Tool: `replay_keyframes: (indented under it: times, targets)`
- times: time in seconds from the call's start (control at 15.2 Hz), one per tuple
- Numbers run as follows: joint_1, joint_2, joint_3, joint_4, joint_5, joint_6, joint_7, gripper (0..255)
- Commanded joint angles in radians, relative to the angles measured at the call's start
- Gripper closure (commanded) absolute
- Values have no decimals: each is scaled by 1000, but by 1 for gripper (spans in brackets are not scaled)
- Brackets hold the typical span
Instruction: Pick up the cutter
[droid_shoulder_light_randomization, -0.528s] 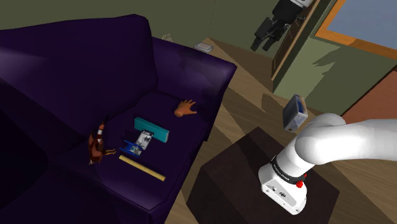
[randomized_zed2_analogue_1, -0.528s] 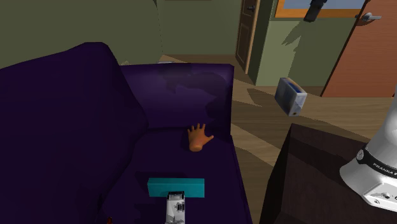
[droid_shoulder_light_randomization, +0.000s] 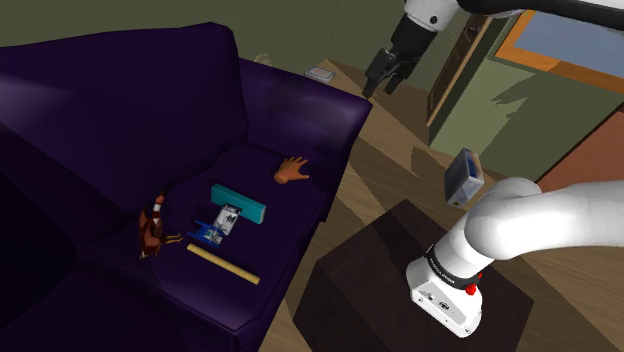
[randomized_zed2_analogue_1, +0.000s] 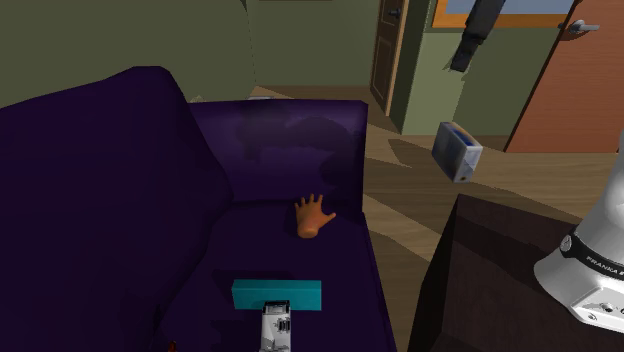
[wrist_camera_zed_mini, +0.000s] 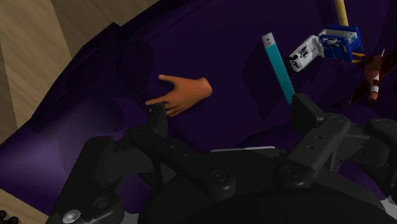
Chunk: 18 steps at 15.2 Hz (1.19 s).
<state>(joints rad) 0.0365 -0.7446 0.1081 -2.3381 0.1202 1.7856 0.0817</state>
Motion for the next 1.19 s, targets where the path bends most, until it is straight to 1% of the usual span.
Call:
replay_keyframes:
  times: [0.0,0.33,0.66,0.92,1.12]
  targets:
    - [9,24,42,-22,5,46,32,0]
    - [24,121,155,-41,8,157,121,0]
    - [26,251,271,-31,-17,263,222,0]
    - [15,376,365,-1,-69,340,320,0]
    - [2,484,436,35,-134,388,407,0]
